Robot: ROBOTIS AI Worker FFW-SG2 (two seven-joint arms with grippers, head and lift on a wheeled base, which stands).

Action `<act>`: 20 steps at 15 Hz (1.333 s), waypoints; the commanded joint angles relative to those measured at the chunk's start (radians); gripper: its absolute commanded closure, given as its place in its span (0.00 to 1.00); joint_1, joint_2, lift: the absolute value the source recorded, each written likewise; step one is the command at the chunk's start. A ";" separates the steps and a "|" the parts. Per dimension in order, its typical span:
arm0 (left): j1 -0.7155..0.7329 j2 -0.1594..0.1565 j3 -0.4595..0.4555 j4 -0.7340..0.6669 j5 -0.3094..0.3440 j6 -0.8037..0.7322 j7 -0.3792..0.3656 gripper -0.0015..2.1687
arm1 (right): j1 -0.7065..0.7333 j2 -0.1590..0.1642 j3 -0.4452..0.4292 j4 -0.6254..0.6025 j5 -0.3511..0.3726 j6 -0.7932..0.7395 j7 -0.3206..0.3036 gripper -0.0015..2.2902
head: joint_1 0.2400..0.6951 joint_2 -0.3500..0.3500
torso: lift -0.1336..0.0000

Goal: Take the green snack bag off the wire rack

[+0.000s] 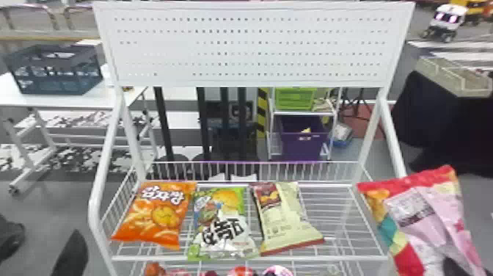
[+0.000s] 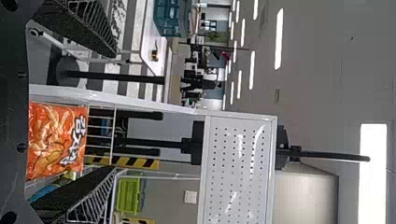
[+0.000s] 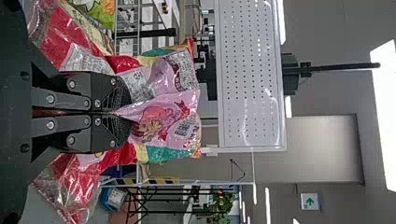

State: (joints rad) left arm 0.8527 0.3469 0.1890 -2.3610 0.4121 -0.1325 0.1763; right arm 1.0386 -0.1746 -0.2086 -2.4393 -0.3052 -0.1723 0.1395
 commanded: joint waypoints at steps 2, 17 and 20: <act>-0.060 0.021 -0.063 0.026 -0.007 0.003 0.005 0.01 | -0.005 0.001 0.002 0.003 0.000 0.000 0.000 0.98 | 0.57 0.50 | 1.00; -0.920 0.023 -0.804 0.608 -0.007 0.451 0.176 0.04 | -0.009 0.004 0.009 0.002 0.003 0.003 0.000 0.98 | 0.57 0.50 | 1.00; -0.942 0.024 -0.801 0.637 0.011 0.460 0.189 0.04 | -0.008 -0.002 0.008 -0.001 0.001 0.003 0.000 0.98 | 0.57 0.50 | 1.00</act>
State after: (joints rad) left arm -0.0777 0.3697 -0.6146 -1.7360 0.4138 0.3231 0.3640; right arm 1.0305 -0.1743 -0.2006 -2.4398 -0.3024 -0.1694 0.1395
